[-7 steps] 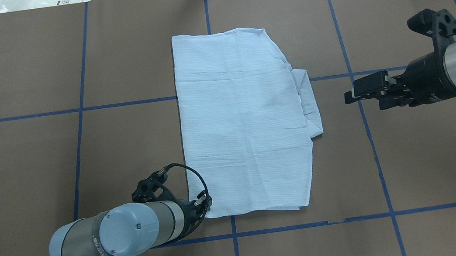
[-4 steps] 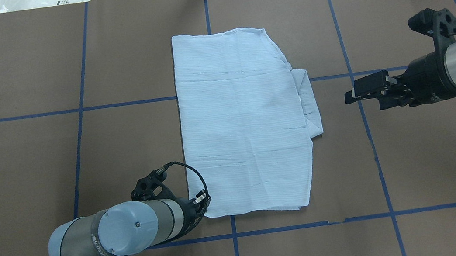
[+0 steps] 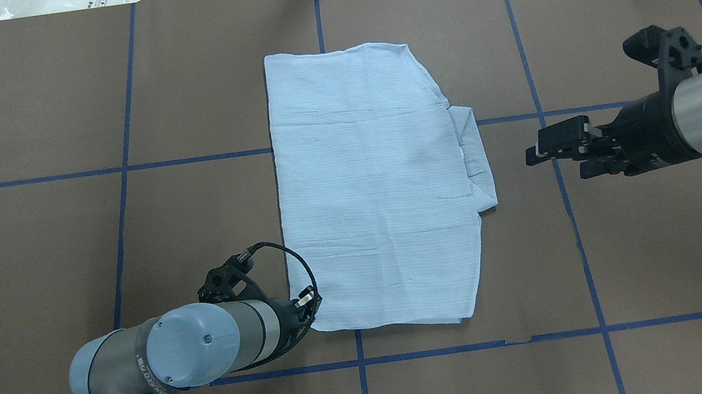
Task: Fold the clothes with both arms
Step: 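Move the right gripper to the other near corner of the shirt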
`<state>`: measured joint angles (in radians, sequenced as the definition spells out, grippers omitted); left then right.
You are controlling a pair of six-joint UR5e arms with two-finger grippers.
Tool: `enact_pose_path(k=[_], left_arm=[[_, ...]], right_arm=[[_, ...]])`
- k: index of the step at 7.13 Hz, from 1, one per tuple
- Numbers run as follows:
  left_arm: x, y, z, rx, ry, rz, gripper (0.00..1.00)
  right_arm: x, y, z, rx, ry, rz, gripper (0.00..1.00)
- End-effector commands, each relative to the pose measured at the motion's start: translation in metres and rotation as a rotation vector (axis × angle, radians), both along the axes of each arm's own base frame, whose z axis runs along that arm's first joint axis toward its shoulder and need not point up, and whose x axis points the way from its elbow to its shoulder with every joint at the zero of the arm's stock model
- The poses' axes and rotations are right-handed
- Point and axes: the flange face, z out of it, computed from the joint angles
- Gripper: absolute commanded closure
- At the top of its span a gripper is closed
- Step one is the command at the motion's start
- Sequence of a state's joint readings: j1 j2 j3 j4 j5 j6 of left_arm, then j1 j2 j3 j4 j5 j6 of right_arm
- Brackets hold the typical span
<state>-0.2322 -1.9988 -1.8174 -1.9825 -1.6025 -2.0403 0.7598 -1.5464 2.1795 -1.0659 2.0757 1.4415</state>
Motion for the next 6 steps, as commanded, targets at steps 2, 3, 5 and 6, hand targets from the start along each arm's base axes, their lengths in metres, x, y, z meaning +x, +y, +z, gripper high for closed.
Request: enact_pose_path(k=[2,3,5,6], left_arm=[[-0.006,0.001,-0.007,-0.003,-0.003,0.000,1.00],[-0.006,0.001,-0.007,-0.003,-0.003,0.000,1.00],[-0.007,0.002,-0.009,-0.002,0.003,0.002,1.00],[-0.010,0.001,-0.012,-0.001,0.008,0.000,1.00]], right_arm=[[-0.085,0.032,-0.013,-0.112,0.104,0.057,0.00],[-0.120,0.040,-0.042,-0.176,0.159,0.050,0.00],[-0.188,0.063,-0.068,-0.257,0.246,0.060,0.00],[-0.210,0.075,-0.057,-0.261,0.276,0.070,0.00]])
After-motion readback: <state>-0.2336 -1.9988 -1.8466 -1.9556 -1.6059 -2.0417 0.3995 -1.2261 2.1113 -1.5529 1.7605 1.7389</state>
